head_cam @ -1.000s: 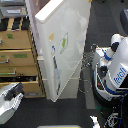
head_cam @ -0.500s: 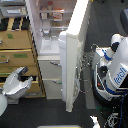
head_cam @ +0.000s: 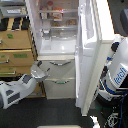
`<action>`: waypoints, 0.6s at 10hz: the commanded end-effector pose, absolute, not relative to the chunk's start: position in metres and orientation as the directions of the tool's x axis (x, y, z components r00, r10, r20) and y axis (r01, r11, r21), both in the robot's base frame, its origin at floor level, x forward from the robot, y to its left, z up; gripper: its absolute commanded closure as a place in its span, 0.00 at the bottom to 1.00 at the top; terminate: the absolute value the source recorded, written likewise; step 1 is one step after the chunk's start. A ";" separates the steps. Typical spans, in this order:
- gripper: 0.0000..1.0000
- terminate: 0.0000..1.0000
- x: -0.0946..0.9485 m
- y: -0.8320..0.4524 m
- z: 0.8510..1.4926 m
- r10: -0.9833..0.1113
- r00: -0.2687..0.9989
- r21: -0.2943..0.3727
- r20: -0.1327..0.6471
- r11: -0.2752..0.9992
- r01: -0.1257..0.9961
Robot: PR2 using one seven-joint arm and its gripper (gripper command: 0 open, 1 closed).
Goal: Opening the fridge
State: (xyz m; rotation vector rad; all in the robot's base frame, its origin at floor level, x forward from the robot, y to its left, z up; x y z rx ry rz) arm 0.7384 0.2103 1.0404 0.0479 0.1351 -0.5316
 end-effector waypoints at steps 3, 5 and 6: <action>0.00 0.00 0.526 -0.338 1.353 -0.878 0.445 0.016 0.178 0.454 0.891; 0.00 0.00 0.379 -0.422 1.437 -0.930 0.237 0.012 0.280 0.250 0.968; 0.00 0.00 0.325 -0.461 1.458 -0.937 0.150 0.000 0.315 0.159 0.987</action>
